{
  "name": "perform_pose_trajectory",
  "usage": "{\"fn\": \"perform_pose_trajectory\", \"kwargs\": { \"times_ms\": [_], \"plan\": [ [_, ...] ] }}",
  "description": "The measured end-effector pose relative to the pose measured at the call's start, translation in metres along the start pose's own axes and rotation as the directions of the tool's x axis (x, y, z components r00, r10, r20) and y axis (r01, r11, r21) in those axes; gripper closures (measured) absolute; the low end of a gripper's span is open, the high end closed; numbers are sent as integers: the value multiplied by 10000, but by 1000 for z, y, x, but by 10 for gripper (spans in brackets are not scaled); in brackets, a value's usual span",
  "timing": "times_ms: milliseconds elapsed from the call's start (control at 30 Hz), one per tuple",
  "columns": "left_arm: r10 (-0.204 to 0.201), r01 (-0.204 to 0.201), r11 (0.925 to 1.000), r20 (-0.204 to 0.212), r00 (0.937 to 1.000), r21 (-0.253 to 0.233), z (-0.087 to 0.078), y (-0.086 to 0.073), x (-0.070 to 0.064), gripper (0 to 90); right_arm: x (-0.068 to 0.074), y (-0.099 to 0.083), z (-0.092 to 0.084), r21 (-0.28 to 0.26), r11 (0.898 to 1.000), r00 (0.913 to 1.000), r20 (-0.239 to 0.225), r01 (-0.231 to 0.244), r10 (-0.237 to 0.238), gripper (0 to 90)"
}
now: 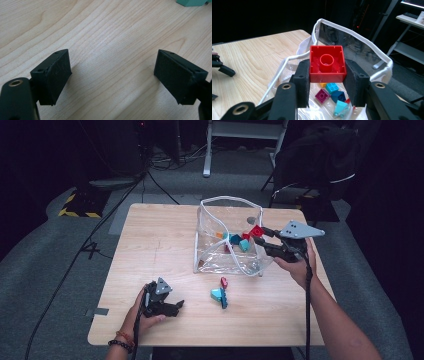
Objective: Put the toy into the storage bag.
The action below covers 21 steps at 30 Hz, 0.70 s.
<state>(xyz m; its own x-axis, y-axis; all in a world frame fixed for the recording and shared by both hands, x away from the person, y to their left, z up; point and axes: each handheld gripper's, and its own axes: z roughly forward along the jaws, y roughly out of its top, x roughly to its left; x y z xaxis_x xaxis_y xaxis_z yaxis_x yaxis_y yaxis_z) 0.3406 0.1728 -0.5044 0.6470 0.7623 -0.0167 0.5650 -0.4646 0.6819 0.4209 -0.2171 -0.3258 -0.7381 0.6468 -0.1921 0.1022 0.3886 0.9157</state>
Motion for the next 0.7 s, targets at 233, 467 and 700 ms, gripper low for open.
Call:
{"fn": "perform_pose_trajectory", "kwargs": {
  "times_ms": [233,467,700],
  "plan": [
    [-1,1,10000,1,10000,0,0,0,0,143,5,3,12,255,9996,9999,-101,130,-128,595],
    [-1,1,10000,1,10000,1,0,0,0,144,4,1,20,463,9989,9999,-85,113,-110,594],
    [1,-1,10000,2,10000,1,0,0,0,144,5,-3,21,545,9985,9999,-157,16,-7,511]
  ]
}}
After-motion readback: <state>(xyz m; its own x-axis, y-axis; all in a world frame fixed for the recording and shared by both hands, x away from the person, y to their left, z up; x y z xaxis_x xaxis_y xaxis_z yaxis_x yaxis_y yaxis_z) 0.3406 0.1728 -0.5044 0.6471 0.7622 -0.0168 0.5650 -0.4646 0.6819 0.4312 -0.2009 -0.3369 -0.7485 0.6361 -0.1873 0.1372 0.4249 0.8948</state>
